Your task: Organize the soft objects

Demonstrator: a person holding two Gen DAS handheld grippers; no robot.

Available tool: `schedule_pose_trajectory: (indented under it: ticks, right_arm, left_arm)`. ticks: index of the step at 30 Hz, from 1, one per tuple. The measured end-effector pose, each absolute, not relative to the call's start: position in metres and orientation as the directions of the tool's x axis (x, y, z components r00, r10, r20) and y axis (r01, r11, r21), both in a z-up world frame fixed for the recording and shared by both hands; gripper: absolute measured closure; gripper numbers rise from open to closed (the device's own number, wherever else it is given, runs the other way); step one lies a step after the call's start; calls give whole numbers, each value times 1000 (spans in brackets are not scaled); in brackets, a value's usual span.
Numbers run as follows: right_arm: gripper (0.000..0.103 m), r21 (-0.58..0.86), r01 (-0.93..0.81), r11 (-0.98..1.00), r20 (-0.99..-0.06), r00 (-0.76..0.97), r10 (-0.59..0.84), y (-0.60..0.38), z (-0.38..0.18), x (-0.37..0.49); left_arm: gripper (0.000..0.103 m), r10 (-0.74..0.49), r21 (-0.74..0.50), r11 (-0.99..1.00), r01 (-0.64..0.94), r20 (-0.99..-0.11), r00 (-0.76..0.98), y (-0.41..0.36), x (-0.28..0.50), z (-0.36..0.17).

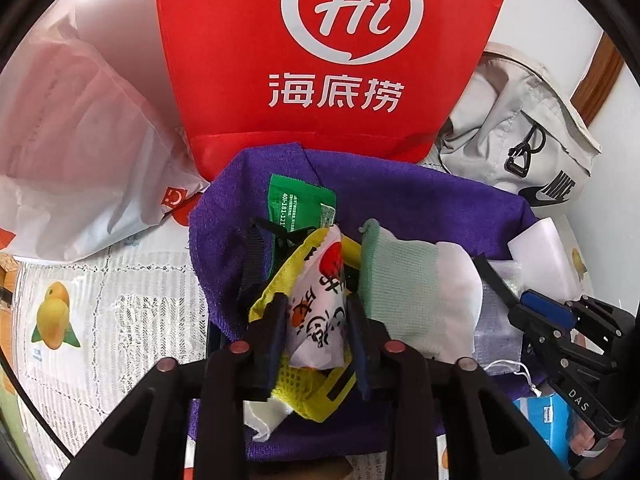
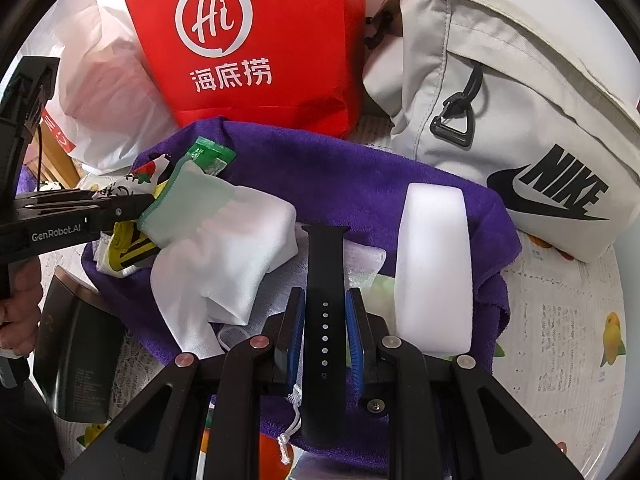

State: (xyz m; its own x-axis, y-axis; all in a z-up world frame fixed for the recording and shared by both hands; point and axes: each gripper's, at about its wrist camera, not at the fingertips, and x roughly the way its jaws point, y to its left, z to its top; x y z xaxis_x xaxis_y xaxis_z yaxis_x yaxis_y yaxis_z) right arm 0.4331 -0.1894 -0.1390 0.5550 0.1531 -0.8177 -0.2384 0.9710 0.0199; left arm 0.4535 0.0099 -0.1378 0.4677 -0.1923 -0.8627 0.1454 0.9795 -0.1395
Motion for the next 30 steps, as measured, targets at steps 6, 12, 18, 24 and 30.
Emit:
schedule_pose_trajectory:
  ticks: [6, 12, 18, 24, 30]
  right_arm:
    - [73, 24, -242, 970, -819, 552, 158, -188, -139, 432]
    - [73, 24, -252, 967, -804, 570, 169, -185, -128, 424]
    - [73, 22, -269, 963, -788, 588, 182, -181, -116, 410]
    - [73, 24, -266, 964, -771, 609, 188, -181, -100, 391]
    - [55, 30, -251, 968, -742, 643, 190, -187, -79, 362]
  left_arm:
    - [57, -195, -140, 979, 150, -862, 469, 6, 455, -138]
    - [42, -205, -147, 977, 153, -845, 494, 10, 451, -127]
    - [26, -179, -105, 980, 168, -830, 529, 6, 438, -109]
    - [26, -152, -90, 986, 138, -824, 546, 16, 424, -91]
    - [25, -101, -37, 992, 123, -819, 565, 18, 390, -71]
